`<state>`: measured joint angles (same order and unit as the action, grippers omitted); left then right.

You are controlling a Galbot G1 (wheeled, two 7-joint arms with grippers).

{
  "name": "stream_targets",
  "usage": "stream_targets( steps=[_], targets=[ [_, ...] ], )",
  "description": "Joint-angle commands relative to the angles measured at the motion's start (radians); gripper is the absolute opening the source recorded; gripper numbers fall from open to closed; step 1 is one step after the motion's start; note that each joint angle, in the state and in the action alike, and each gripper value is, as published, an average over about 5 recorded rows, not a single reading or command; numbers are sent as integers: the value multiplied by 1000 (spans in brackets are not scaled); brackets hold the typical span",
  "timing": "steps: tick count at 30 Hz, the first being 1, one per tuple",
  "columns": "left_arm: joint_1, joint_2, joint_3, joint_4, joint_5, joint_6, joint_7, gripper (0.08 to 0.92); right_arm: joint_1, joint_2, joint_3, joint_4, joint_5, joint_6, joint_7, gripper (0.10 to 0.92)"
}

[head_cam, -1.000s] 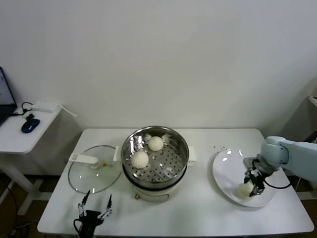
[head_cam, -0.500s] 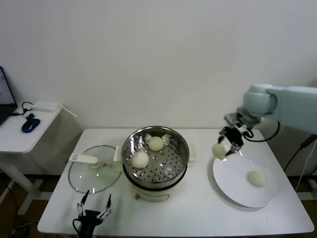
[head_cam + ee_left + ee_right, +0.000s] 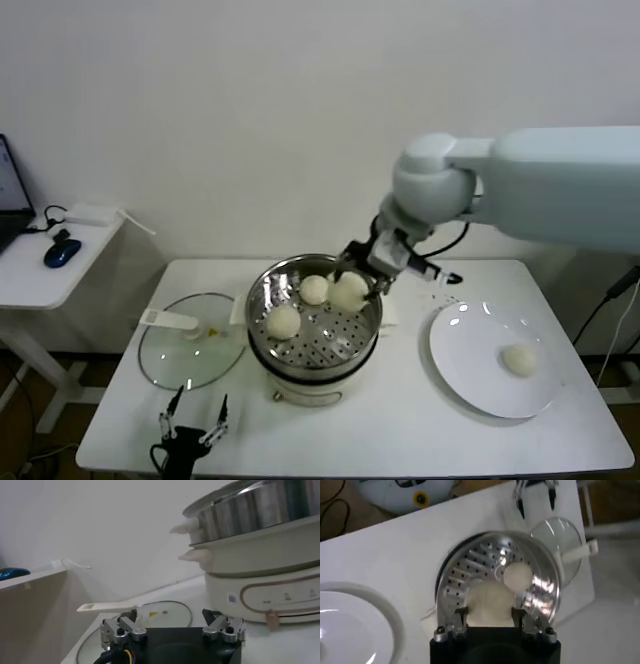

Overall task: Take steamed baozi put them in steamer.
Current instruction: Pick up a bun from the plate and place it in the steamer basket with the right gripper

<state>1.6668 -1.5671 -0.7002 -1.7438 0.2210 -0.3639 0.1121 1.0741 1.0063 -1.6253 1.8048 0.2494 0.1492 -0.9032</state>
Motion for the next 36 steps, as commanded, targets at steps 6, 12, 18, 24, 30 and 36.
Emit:
stream_targets(
  steps=[6,12,18,24,30,36],
  targets=[
    [7,-5,-5,-9,5,-7,-1,823,-211,218,2,-108,-258,143,52,608],
    [3,-4,-11,-3,3,-10,-2,823,-258,260,-15,-146,-263,150,50,610],
    [-4,-4,-15,5,-1,-10,-2,823,-275,274,-26,-164,-265,152,48,611],
    [-11,-3,-18,10,-4,-10,-2,823,-284,284,-20,-197,-265,153,45,611],
    [-16,-3,-18,13,-6,-9,-1,823,-274,286,-16,-218,-252,157,47,611],
    [-20,-3,-17,19,-4,-7,-1,823,-210,263,-35,-212,-93,142,44,700]
  ],
)
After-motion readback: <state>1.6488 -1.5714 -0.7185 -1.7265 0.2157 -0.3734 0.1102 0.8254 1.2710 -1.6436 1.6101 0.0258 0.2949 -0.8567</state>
